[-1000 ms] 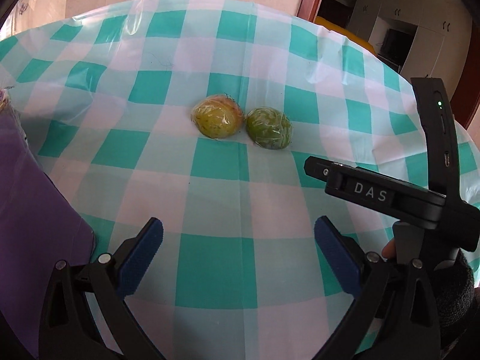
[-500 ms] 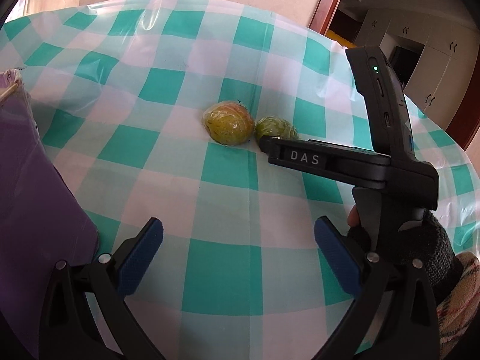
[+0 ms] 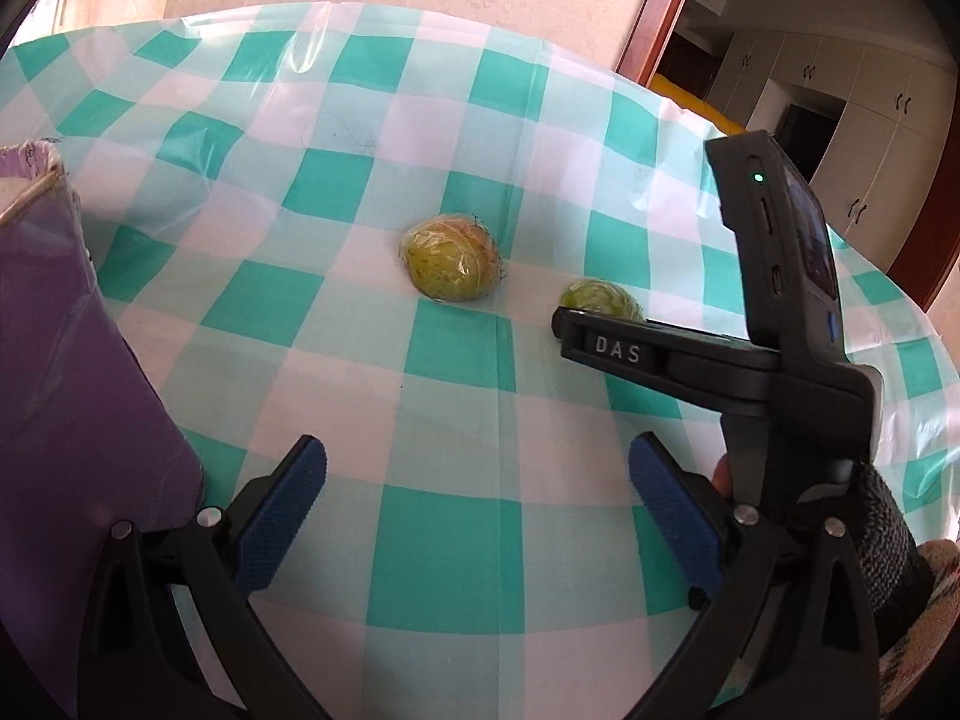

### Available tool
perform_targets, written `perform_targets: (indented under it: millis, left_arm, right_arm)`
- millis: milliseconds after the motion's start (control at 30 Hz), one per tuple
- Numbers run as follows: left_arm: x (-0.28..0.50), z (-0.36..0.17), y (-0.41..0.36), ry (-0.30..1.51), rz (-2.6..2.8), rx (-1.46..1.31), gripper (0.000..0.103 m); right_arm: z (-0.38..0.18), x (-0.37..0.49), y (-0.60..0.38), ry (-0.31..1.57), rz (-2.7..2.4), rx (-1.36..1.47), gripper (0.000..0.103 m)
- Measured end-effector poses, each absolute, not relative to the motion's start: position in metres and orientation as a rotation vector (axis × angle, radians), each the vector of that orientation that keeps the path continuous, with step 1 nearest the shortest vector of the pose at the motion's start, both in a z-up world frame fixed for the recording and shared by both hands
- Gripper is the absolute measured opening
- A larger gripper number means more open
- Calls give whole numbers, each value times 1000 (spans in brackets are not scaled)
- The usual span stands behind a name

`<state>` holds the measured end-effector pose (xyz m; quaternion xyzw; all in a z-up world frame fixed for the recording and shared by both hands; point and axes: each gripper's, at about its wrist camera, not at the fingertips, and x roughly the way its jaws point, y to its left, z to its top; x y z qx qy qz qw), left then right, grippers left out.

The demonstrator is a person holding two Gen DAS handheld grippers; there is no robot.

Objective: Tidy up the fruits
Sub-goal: 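Grasp the bagged green cabbage-like fruit with the right gripper while the left grasps the bagged yellow-brown fruit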

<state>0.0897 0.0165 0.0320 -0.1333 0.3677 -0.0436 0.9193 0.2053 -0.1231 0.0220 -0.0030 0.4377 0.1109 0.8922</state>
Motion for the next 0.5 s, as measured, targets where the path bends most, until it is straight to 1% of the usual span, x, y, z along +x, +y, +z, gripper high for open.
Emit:
perform_targets:
  millis: [167, 267, 333, 500]
  left_arm:
    - [97, 27, 17, 816, -82, -294, 101]
    - [105, 23, 16, 862, -23, -305, 101]
    - [111, 26, 14, 833, 50, -325, 101]
    - [161, 31, 0, 831, 118, -319, 101]
  right_arm:
    - [26, 169, -191, 862, 108, 171, 57]
    - [23, 153, -229, 838, 84, 328, 57]
    - [22, 144, -246, 798, 106, 416, 57]
    - [20, 151, -234, 820, 138, 351, 57]
